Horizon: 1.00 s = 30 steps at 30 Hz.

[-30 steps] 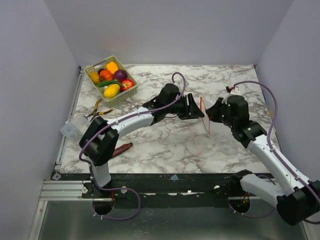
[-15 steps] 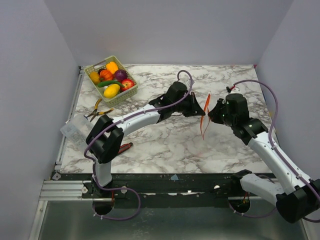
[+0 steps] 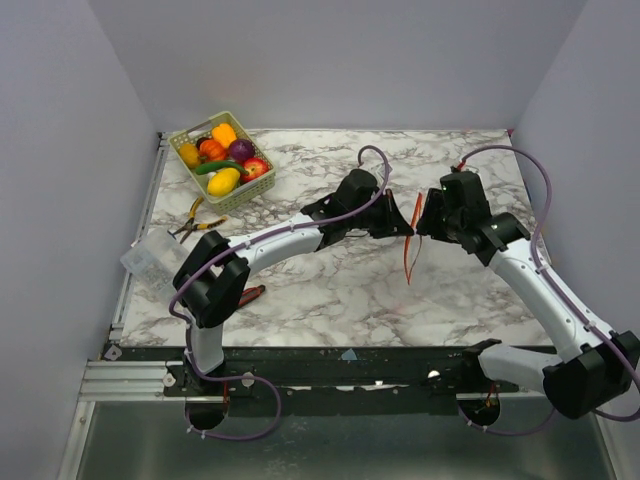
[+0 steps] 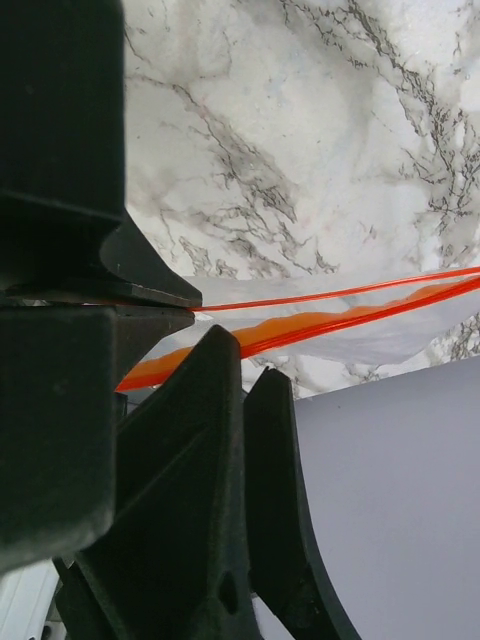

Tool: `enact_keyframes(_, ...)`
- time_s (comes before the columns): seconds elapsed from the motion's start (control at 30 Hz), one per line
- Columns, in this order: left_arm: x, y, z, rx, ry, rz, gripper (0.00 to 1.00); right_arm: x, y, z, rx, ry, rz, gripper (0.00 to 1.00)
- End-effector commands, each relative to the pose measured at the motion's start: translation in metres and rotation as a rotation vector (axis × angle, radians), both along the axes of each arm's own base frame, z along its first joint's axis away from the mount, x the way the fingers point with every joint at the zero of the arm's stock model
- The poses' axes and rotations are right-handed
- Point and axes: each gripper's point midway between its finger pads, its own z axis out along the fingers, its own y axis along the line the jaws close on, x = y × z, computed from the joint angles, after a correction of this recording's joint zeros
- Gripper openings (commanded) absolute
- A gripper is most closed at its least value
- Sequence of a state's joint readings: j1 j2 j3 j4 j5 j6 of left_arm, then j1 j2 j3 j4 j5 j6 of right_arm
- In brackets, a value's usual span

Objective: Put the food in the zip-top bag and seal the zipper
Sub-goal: Open the zipper of the food storage bag.

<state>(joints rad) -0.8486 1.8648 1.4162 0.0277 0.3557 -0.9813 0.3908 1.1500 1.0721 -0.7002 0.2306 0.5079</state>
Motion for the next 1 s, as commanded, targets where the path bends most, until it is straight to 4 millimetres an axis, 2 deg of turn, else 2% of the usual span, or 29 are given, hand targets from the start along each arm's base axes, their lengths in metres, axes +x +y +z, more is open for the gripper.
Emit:
enact_keyframes(0.0, -0.003, 0.000, 0.026, -0.035, -0.033, 0.004, 0.00, -0.003, -0.011, 0.002, -0.076, 0.041, -0.044, 0.46)
enact_keyframes(0.07, -0.003, 0.000, 0.029, -0.036, -0.025, 0.010, 0.00, -0.002, -0.011, 0.002, -0.083, 0.049, -0.054, 0.27)
enact_keyframes(0.13, -0.002, 0.001, 0.028, -0.023, -0.017, 0.018, 0.00, -0.002, -0.013, 0.004, -0.111, 0.052, -0.084, 0.13)
enact_keyframes(0.3, -0.002, 0.003, 0.029, -0.003, -0.012, 0.022, 0.00, 0.001, -0.018, 0.003, -0.157, 0.047, -0.107, 0.01)
enact_keyframes(0.4, -0.002, -0.002, 0.033, -0.021, -0.004, 0.010, 0.00, 0.004, -0.015, -0.001, -0.135, 0.028, -0.121, 0.00)
enact_keyframes(0.53, 0.003, -0.005, 0.040, -0.008, -0.013, 0.004, 0.00, 0.001, -0.029, -0.001, -0.072, -0.020, -0.300, 0.00)
enact_keyframes(0.63, 0.009, -0.007, 0.043, 0.015, -0.036, 0.007, 0.00, -0.005, -0.039, -0.002, -0.088, -0.094, -0.285, 0.00)
enact_keyframes(0.73, 0.016, -0.007, 0.035, 0.056, -0.033, 0.021, 0.00, -0.017, -0.062, 0.001, -0.124, -0.159, -0.368, 0.00)
enact_keyframes(0.8, 0.023, -0.005, 0.029, 0.080, -0.046, 0.046, 0.00, -0.021, -0.069, 0.005, -0.138, -0.177, -0.384, 0.00)
enact_keyframes(0.97, 0.031, -0.003, 0.008, 0.121, -0.023, 0.094, 0.00, -0.024, -0.069, 0.022, -0.128, -0.240, -0.332, 0.00)
